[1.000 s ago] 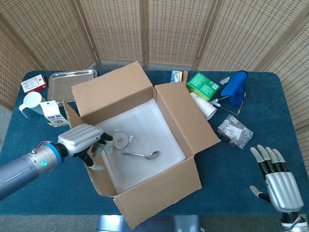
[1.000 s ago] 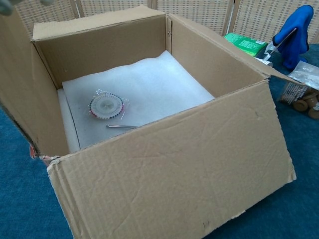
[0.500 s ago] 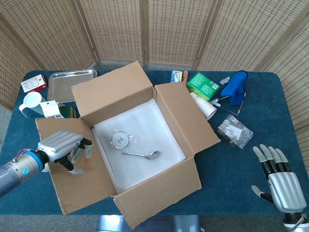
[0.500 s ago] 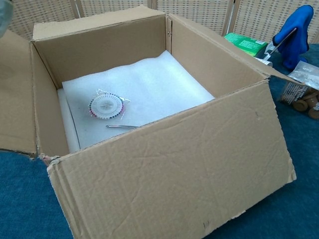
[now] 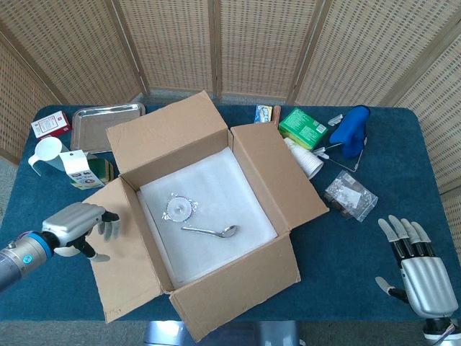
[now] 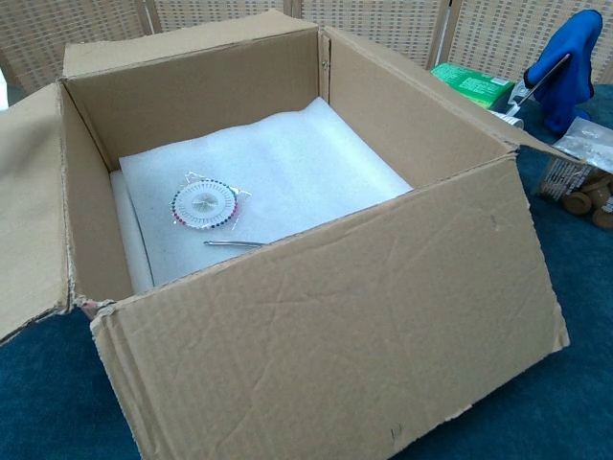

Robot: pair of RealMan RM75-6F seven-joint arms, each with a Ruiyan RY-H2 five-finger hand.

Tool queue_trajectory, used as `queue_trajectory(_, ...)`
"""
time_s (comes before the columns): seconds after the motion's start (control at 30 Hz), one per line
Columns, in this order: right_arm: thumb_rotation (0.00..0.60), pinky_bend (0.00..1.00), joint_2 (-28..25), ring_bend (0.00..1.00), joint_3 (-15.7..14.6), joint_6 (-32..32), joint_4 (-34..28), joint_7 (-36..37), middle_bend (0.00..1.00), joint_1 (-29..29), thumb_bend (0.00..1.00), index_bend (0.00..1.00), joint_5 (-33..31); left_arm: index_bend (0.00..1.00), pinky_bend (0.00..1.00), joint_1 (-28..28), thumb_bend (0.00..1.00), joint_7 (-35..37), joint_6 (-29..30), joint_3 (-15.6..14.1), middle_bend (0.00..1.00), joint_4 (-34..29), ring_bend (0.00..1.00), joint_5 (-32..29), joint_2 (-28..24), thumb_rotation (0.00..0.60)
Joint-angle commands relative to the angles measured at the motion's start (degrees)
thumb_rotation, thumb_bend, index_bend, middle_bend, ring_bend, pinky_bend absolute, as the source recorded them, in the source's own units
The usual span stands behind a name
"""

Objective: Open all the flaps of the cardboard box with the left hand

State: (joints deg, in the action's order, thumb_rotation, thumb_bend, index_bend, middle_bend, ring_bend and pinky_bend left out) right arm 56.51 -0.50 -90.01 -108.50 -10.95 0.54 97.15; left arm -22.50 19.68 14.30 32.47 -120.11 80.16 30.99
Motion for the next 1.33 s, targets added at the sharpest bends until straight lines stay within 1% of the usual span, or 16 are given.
queue_trajectory(0.03, 0.600, 0.03, -0.06, 0.00, 0.04, -0.18, -0.02, 0.14, 0.00, 0.07, 0.00, 0.00, 0.04, 0.34, 0.14, 3.56, 0.29, 0.76, 10.89, -2.39, 0.15, 2.63, 0.08, 7.04, 0.51, 0.600)
queue_trajectory(0.1, 0.600, 0.03, -0.13, 0.00, 0.02, -0.36, -0.02, 0.29, 0.00, 0.15, 0.00, 0.00, 0.19, 0.26, 0.02, 4.56, 0.25, 0.41, 14.86, -3.95, 0.03, 3.47, 0.00, 8.95, -0.01, 0.600)
queue_trajectory(0.13, 0.600, 0.03, -0.16, 0.00, 0.01, -0.45, -0.03, 0.35, 0.00, 0.18, 0.00, 0.00, 0.29, 0.21, 0.00, 4.82, 0.22, 0.36, 16.16, -4.56, 0.00, 3.74, 0.00, 9.35, -0.26, 0.600)
queue_trajectory(0.23, 0.600, 0.03, -0.29, 0.00, 0.00, -0.78, -0.06, 0.70, 0.00, 0.30, 0.00, 0.00, 0.53, 0.13, 0.00, 5.77, 0.17, -0.85, 20.66, -6.45, 0.00, 4.78, 0.00, 9.82, -0.77, 0.600)
queue_trajectory(0.33, 0.600, 0.03, -0.45, 0.00, 0.09, -1.28, -0.06, 1.13, 0.00, 0.46, 0.00, 0.00, 0.70, 0.09, 0.00, 7.31, 0.16, -3.51, 25.57, -8.32, 0.00, 5.51, 0.00, 9.13, -0.96, 0.600)
queue_trajectory(0.43, 0.600, 0.03, -0.52, 0.00, 0.26, -1.64, -0.01, 1.44, 0.00, 0.56, 0.00, 0.00, 0.67, 0.08, 0.00, 8.95, 0.16, -6.47, 30.43, -10.15, 0.00, 6.10, 0.00, 7.90, -0.65, 0.600)
queue_trajectory(0.47, 0.600, 0.03, -0.50, 0.00, 0.35, -1.69, 0.00, 1.50, 0.00, 0.56, 0.00, 0.00, 0.55, 0.08, 0.00, 9.85, 0.16, -8.18, 33.09, -10.90, 0.00, 6.63, 0.00, 7.34, 0.09, 0.600)
queue_trajectory(0.6, 0.600, 0.03, -0.46, 0.00, 0.51, -1.54, 0.07, 1.53, 0.00, 0.46, 0.00, 0.00, 0.29, 0.06, 0.00, 11.86, 0.15, -12.26, 39.37, -12.78, 0.00, 7.53, 0.00, 5.79, 2.91, 0.600)
queue_trajectory(0.8, 0.600, 0.03, -0.29, 0.00, 0.82, -1.24, 0.39, 1.73, 0.00, 0.23, 0.00, 0.00, -0.20, 0.04, 0.00, 15.17, 0.15, -15.48, 48.71, -15.74, 0.00, 9.47, 0.00, 5.47, 7.50, 0.600)
queue_trajectory(0.87, 0.600, 0.03, -0.19, 0.00, 1.22, -1.33, 0.71, 1.94, 0.00, 0.16, 0.00, 0.00, -0.85, 0.04, 0.00, 17.40, 0.15, -16.04, 54.50, -17.13, 0.00, 11.46, 0.00, 6.15, 10.43, 0.600)
queue_trajectory(0.9, 0.600, 0.03, 0.00, 0.00, 1.64, -1.39, 1.02, 1.99, 0.00, 0.07, 0.00, 0.00, -1.51, 0.04, 0.00, 19.89, 0.15, -15.34, 60.26, -18.37, 0.00, 13.43, 0.00, 7.86, 13.37, 0.600)
queue_trajectory(1.0, 0.600, 0.03, 0.28, 0.00, 1.96, -1.46, 1.32, 1.80, 0.00, -0.01, 0.00, 0.00, -1.90, 0.04, 0.00, 22.38, 0.15, -14.11, 67.12, -20.42, 0.00, 17.28, 0.00, 10.86, 17.62, 0.600)
queue_trajectory(1.17, 0.600, 0.01, 1.32, 0.00, 2.67, -3.43, 2.32, -0.39, 0.00, 0.42, 0.00, 0.00, -1.13, 0.04, 0.00, 25.92, 0.15, -13.93, 74.42, -23.95, 0.00, 21.01, 0.00, 13.19, 22.87, 0.600)
queue_trajectory(1.33, 0.600, 0.00, 1.92, 0.00, 2.93, -4.74, 3.10, -1.08, 0.00, 0.82, 0.00, 0.00, -0.56, 0.04, 0.00, 26.93, 0.15, -14.10, 76.18, -25.56, 0.00, 22.27, 0.00, 12.82, 25.00, 0.600)
